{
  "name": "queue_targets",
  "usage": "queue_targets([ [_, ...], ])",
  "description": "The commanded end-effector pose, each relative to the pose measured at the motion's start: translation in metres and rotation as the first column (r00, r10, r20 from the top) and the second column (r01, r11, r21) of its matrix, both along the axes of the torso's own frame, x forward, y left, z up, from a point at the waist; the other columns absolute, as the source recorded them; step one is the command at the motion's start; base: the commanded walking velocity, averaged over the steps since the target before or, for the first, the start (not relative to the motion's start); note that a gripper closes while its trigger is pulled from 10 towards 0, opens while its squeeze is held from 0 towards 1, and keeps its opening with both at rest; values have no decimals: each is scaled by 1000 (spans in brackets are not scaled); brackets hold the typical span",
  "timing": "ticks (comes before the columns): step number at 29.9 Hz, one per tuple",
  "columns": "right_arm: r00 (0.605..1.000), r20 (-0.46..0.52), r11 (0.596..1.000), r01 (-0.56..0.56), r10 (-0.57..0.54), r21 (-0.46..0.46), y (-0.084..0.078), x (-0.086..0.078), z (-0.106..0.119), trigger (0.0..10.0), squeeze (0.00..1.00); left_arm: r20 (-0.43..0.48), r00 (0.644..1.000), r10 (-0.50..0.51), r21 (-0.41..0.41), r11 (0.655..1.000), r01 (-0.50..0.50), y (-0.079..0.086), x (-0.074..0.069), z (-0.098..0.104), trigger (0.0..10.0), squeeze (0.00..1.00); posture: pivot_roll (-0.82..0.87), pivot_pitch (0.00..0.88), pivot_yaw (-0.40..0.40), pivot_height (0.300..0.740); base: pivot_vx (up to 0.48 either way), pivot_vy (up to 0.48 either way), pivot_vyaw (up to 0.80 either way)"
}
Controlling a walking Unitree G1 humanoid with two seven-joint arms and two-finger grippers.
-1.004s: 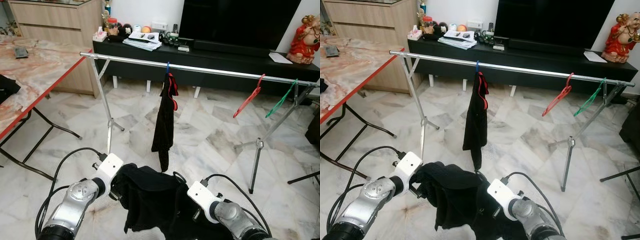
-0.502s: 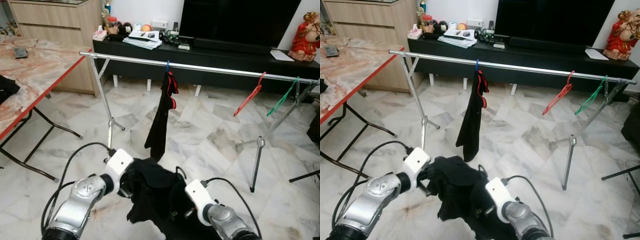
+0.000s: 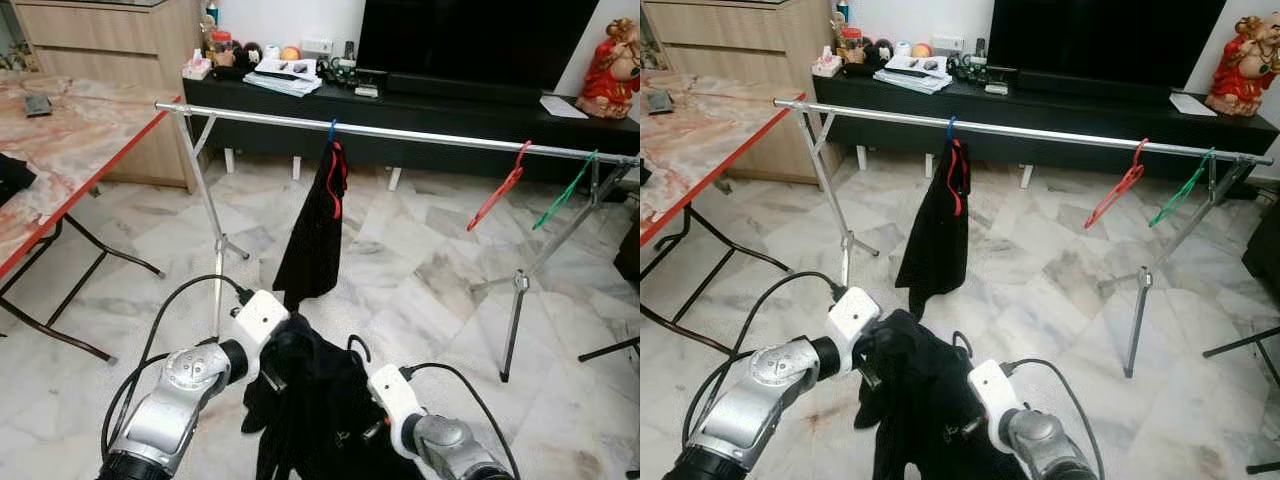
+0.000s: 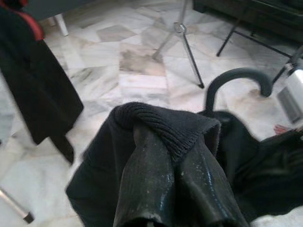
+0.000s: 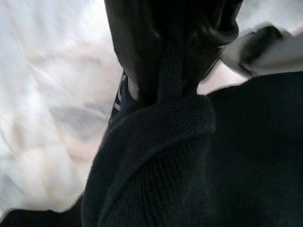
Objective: Hang hanger
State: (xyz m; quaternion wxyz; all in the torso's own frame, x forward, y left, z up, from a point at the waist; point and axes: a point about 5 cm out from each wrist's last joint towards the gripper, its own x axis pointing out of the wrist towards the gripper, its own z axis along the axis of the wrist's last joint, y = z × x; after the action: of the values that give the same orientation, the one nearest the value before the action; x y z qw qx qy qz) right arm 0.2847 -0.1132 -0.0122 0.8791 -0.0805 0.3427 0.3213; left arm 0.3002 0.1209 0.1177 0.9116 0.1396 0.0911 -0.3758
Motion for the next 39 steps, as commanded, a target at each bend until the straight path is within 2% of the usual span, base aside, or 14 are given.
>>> queue_targets([
  [1, 998, 38, 998, 39, -41, 41, 0, 8, 7, 0, 0, 2, 999, -32, -25, 999, 32, -5, -3, 5, 8745, 0, 140, 38, -62, 740, 0, 0, 0],
  [2, 999, 37, 999, 34, -36, 35, 0, 8, 7, 0, 0, -4, 999, -45, -27, 999, 45, -6, -4, 5, 10000, 0, 141, 39, -62, 740, 0, 0, 0],
  [3, 999, 36, 1000, 24, -24, 14, 1, 7, 7, 0, 0, -15, 997, -77, -35, 996, 77, -9, -8, 5, 10000, 0, 141, 39, -62, 740, 0, 0, 0],
  [4, 999, 39, 1000, 18, -19, 3, 1, 7, 7, 0, 0, -22, 994, -104, -46, 994, 103, -12, -10, 6, 10000, 318, 142, 39, -63, 740, 0, 0, 0],
  [5, 999, 39, 1000, 18, -19, 3, 1, 7, 7, 0, 0, -22, 994, -104, -46, 994, 103, -12, -10, 6, 10000, 318, 142, 39, -63, 740, 0, 0, 0],
  [6, 999, 42, 1000, 21, -21, 3, 1, 8, 7, 0, 0, -23, 994, -110, -49, 993, 109, -13, -11, 7, 10000, 961, 143, 39, -64, 740, 0, 0, 0],
  [7, 998, 46, 1000, 31, -31, 7, 1, 8, 7, 0, 0, -23, 994, -107, -50, 993, 105, -12, -10, 8, 10000, 1000, 145, 39, -64, 740, 0, 0, 0],
  [18, 985, 130, 993, 113, -117, 33, 0, 17, 16, 0, 0, -28, 990, -136, -53, 989, 135, -12, -14, 11, 10000, 1000, 146, 40, -68, 740, 0, 0, 0],
  [25, 940, 260, 975, 222, -222, 31, -10, 34, 33, 0, 0, -38, 988, -149, -52, 988, 147, -11, -18, 12, 10000, 1000, 146, 41, -68, 740, 0, 0, 0],
  [31, 933, 308, 983, 178, -186, 55, -10, 40, 43, 0, 0, -31, 994, -107, -28, 994, 106, -2, -16, 11, 10000, 1000, 146, 42, -66, 740, 0, 0, 0],
  [32, 940, 306, 989, 142, -150, 49, -9, 40, 44, 0, 0, -23, 996, -87, -14, 996, 86, 1, -15, 11, 10000, 596, 145, 41, -65, 740, 0, 0, 0],
  [33, 947, 304, 994, 102, -108, 36, -8, 40, 44, 0, 0, -14, 998, -64, 2, 998, 64, 5, -13, 10, 10000, 0, 144, 41, -66, 740, 0, 0, 0],
  [36, 949, 300, 995, -90, 101, -50, -8, 36, 43, 0, 0, -4, 1000, -5, 33, 999, 5, 19, -9, 8, 10000, 0, 142, 39, -67, 740, 0, 0, 0],
  [39, 934, 286, 976, -196, 215, -96, -15, 36, 47, 0, 0, -13, 1000, 9, 62, 998, -8, 29, -11, 4, 10000, 0, 138, 38, -68, 740, 0, 0, 0],
])
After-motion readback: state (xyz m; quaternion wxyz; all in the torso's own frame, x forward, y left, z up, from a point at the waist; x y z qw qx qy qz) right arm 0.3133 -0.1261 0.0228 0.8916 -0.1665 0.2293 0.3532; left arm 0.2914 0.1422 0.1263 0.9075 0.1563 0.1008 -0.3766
